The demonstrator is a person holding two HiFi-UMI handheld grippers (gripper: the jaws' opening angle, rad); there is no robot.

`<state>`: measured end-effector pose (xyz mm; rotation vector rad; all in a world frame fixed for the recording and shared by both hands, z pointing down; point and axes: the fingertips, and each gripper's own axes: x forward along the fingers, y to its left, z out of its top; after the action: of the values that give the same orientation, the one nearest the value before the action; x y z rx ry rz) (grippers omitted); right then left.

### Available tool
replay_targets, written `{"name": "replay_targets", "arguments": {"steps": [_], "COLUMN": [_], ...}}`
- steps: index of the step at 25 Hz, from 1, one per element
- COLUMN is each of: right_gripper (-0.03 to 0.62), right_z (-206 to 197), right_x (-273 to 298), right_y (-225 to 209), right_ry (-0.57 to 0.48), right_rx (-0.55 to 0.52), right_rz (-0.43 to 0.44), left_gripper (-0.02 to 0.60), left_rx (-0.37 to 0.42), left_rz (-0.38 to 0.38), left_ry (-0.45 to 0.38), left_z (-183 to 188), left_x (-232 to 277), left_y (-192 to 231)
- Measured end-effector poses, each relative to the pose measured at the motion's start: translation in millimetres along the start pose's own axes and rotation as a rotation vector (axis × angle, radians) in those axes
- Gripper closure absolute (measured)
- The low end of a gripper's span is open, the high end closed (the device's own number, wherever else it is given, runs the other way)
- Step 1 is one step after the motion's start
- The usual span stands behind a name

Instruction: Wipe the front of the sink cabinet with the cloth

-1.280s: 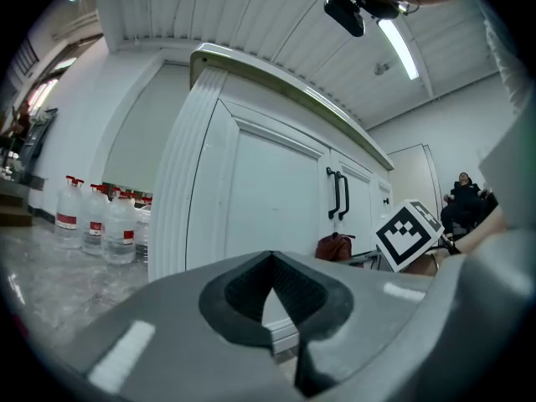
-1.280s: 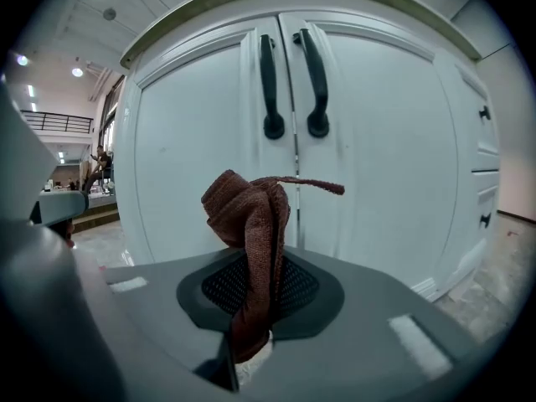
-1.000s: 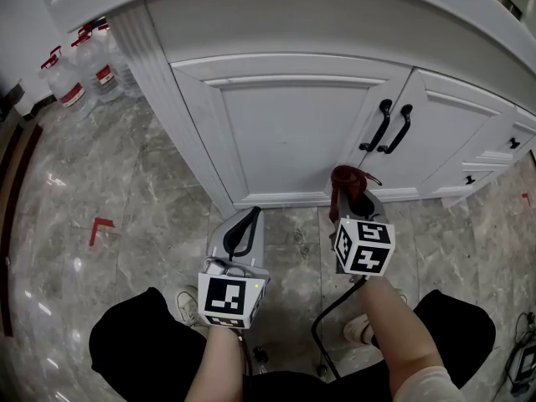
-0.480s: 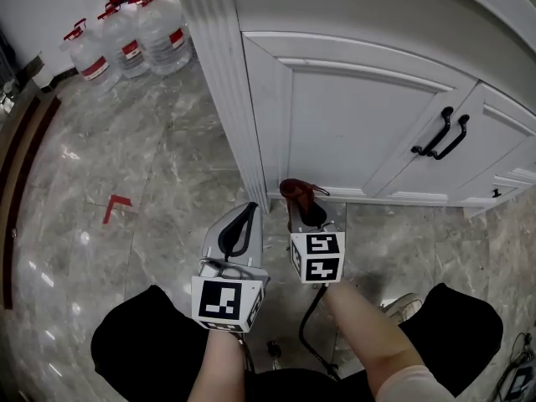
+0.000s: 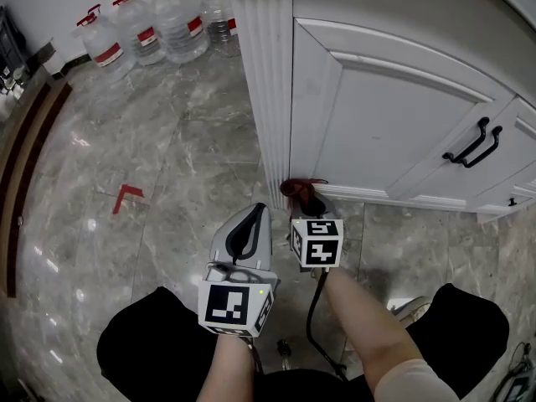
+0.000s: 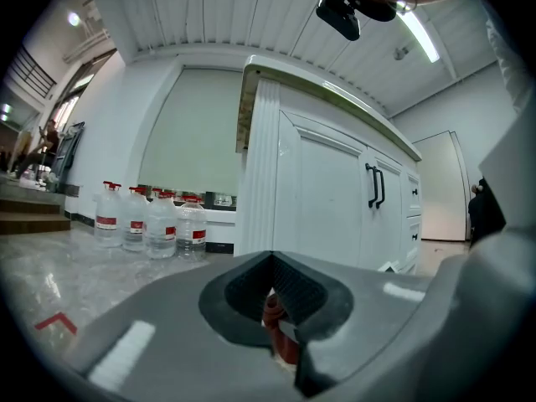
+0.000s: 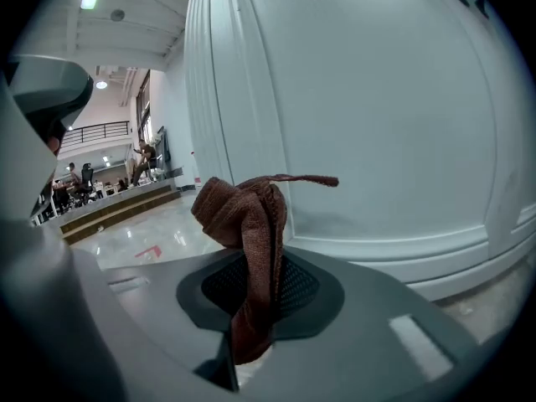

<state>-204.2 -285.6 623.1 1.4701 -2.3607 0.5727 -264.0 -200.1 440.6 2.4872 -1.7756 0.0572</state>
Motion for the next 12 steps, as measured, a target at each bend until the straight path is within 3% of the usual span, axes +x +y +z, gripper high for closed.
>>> {"name": "replay_targets", "arguments": {"steps": [6, 12], "right_gripper": [0.510, 0.508], "right_z": [-0.3, -0.8], "right_x": [-13.0, -31.7], "right_y": [-25.6, -64.0], "right_ry": [0.000, -0.004], "right_rx": [0.003, 0.010], "right_rz": [-0.035, -0.077], "left_gripper": [0.581, 0.581], "left_rx": [-0.001, 0.058], "left_rz": [-0.036, -0.087], "left_ry": [-0.007, 0.006], "left_z": [-1.1, -3.6], "left_x": [7.9, 19.6], "left_y": [-15.4, -39.8]}}
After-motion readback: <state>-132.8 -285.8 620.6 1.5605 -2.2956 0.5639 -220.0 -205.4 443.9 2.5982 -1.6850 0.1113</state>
